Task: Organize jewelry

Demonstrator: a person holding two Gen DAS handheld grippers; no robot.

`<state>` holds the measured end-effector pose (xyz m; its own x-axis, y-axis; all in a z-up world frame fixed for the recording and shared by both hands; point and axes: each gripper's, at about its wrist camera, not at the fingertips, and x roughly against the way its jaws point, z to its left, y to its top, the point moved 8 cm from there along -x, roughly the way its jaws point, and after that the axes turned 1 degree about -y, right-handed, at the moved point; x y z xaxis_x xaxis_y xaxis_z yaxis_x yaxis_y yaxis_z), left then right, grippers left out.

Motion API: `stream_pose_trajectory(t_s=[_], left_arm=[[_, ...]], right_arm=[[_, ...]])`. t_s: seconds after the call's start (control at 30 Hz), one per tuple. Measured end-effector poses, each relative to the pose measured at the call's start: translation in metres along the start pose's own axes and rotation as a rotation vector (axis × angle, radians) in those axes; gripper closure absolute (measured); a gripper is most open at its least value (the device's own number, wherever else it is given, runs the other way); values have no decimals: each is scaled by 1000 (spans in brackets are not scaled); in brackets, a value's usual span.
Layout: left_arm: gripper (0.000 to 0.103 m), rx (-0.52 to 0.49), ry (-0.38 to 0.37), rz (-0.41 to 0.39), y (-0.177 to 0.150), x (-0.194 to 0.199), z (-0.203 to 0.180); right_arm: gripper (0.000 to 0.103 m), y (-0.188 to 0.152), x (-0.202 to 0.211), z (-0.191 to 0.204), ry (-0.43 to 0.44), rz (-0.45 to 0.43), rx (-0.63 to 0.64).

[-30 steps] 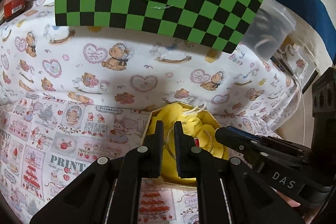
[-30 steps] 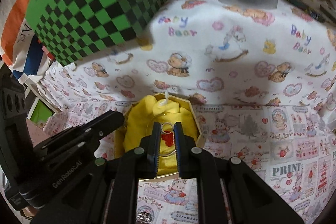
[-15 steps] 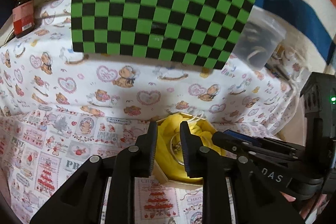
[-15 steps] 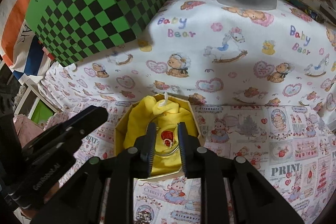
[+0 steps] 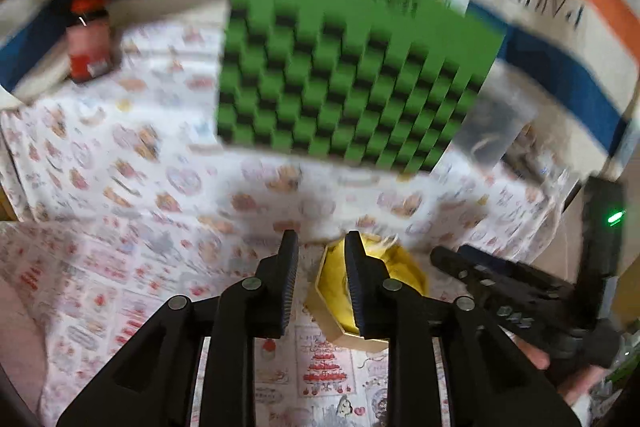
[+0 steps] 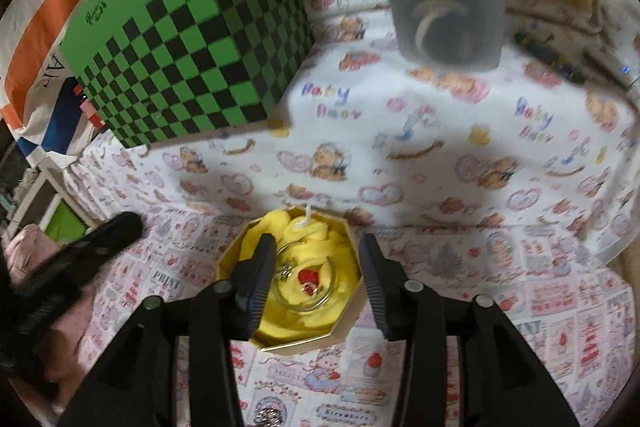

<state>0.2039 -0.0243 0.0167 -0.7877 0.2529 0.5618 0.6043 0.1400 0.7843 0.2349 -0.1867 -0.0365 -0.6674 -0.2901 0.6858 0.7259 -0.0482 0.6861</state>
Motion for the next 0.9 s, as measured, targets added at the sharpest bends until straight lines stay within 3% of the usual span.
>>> stream_pose_trajectory(t_s=[0.07, 0.13, 0.2, 0.37, 0.47, 0.63, 0.8, 0.9], left_arm=[[62, -25, 28, -70, 11, 24, 0], [58, -47, 38, -125, 20, 44, -3], [53, -69, 41, -139, 24, 56, -9], [18, -136, 60, -193, 21, 86, -25], [6, -176, 55, -246, 15, 105, -31], [1, -188, 39, -339, 3, 129, -29], [1, -198, 27, -378, -13, 134, -24], [1, -198, 36, -367, -23, 121, -19]], right_arm=[[58, 4, 9, 1, -25, -28, 18], [58, 8, 21, 3, -23, -53, 23], [56, 12, 36, 7, -3, -79, 25], [50, 23, 94, 13, 46, -184, 33], [47, 24, 120, 14, 35, -231, 35], [37, 8, 159, 21, 17, -296, 70], [36, -29, 178, 22, 44, -303, 83], [36, -47, 175, 21, 16, -315, 88]])
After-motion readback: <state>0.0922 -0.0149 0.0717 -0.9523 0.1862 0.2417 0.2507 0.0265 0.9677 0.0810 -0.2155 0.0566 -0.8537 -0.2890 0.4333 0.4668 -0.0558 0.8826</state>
